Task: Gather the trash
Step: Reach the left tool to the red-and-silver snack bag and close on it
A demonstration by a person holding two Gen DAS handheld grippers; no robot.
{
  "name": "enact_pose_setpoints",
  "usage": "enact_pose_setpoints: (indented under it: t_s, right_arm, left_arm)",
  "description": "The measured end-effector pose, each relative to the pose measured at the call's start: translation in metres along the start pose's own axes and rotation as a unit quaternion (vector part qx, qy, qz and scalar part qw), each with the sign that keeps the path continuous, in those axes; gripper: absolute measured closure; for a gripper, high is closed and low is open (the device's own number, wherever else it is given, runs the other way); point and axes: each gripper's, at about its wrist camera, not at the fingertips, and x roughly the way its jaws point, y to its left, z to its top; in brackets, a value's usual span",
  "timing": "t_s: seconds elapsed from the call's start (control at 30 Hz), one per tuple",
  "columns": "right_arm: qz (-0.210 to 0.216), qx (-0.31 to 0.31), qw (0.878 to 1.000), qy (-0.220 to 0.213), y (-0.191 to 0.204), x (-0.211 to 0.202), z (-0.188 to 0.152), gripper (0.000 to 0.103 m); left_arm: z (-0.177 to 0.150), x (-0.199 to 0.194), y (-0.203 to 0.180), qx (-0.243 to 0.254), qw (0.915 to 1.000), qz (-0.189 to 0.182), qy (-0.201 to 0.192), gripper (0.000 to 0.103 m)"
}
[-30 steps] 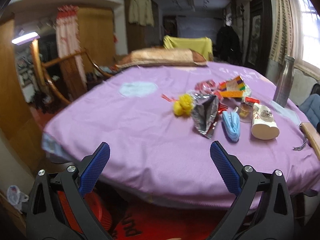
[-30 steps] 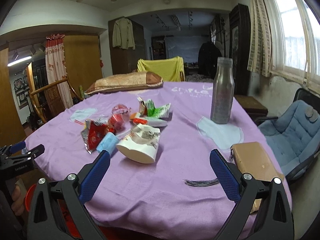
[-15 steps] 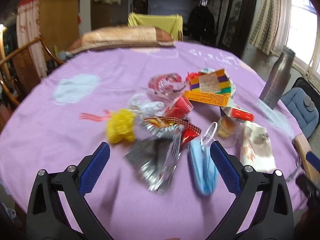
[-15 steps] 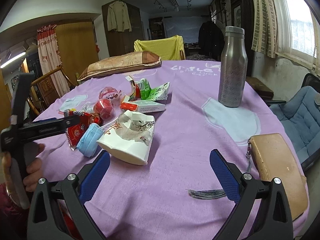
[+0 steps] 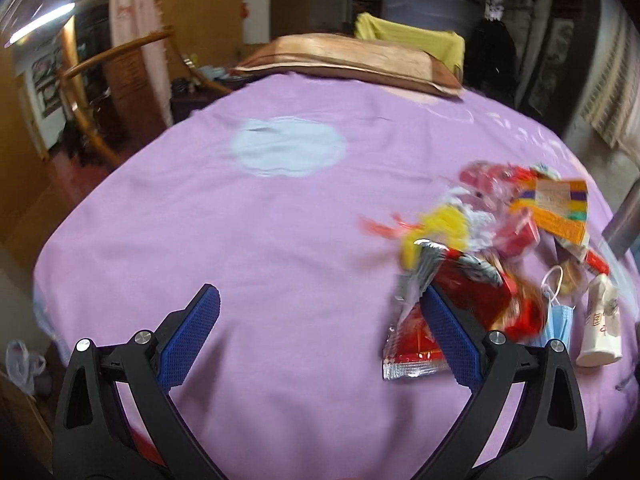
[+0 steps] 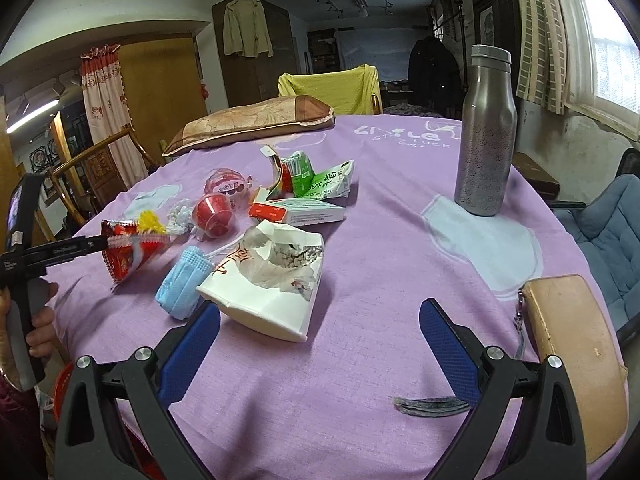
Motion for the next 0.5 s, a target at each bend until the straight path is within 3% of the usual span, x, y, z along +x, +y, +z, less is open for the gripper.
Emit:
enact_pose_setpoints:
  t_s: [0.1,0.17,0.27,0.3,0.43,0.5]
  right_arm:
    - [0.001,-0.003,1.000,0.002,0.002,0.002,0.001,0.005]
    - [0.001,-0.003,1.000,0.000,0.003,0.000,0.002,0.005]
    - [0.000,-0.002,1.000,-0.003,0.001,-0.004,0.001,0.005]
    - [0.000,-0.001,1.000,-0.004,0.000,-0.004,0.001,0.005]
    - [0.005,-0.001,1.000,-0.003,-0.002,-0.004,0.001,0.005]
    - [0.006,-0.003,1.000,0.000,-0.001,-0.001,0.000,0.005]
  left_arm:
    - [-0.002,-0.019,0.003,-0.010,0.9991,-0.040,-0.013,0.007]
    - [-0.005,-0.030,-0.013,0.011,0.9972,-0.072,-0.020,0.007]
    - [-0.008,-0.038,-0.038,0.046,0.9946,-0.089,-0.027,0.007]
    - [-0.012,-0.039,-0.049,0.067,0.9934,-0.087,-0.031,0.007]
    - [-0.030,-0.028,-0.076,0.123,0.9914,-0.025,-0.037,0.007]
    - [-0.039,-0.022,-0.077,0.124,0.9917,-0.027,-0.023,0.007]
